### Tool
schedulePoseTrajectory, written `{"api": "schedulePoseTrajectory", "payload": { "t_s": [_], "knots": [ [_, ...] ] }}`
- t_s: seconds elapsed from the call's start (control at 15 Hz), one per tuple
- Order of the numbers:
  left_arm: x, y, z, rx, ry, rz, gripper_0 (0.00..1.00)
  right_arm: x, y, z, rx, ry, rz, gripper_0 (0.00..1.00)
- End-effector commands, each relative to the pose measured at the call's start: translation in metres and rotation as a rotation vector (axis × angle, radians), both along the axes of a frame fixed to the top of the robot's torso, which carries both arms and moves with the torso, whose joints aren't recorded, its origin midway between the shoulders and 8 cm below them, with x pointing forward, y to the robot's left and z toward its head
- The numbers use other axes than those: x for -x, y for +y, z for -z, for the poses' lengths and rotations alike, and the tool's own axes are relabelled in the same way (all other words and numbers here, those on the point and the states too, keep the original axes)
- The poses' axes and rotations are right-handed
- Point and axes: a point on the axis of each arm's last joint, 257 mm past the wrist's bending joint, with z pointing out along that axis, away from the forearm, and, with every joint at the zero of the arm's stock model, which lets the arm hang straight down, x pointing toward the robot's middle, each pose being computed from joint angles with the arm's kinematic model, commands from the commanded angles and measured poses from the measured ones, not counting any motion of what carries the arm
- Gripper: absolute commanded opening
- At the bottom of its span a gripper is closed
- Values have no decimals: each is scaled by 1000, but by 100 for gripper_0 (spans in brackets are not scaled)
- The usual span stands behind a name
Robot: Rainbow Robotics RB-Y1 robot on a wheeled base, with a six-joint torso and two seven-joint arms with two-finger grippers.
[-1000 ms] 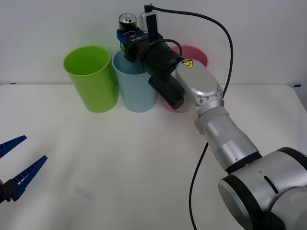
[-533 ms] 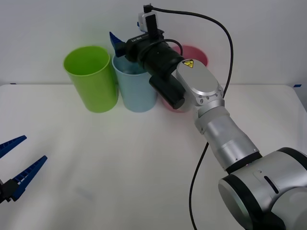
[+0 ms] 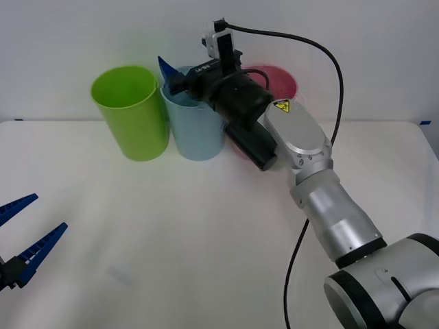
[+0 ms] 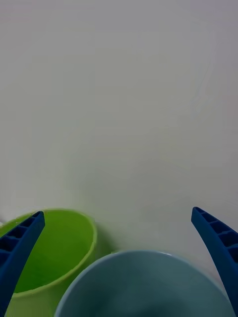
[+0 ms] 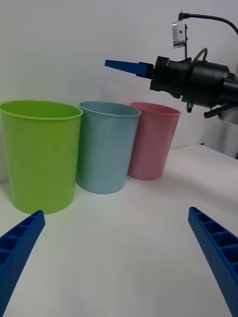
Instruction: Grasp the object on the table and drop it into the matching bin: aluminum can to the light blue bin, PET bottle to the pink bin.
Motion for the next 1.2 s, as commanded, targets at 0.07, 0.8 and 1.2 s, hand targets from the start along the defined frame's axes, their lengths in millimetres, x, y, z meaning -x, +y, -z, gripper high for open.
{"api": "schedulePoseTrajectory", "payload": {
  "t_s": [0.07, 0.8, 1.2],
  "knots": [
    [0, 0, 0, 0, 0, 0, 100, 14, -11, 6, 16, -21, -21, 100],
    [0, 0, 0, 0, 0, 0, 100, 105, -68, 45, 112, -76, -181, 100],
    [0, 0, 0, 0, 0, 0, 100, 152, -122, 83, 182, -42, -181, 100]
  ]
}}
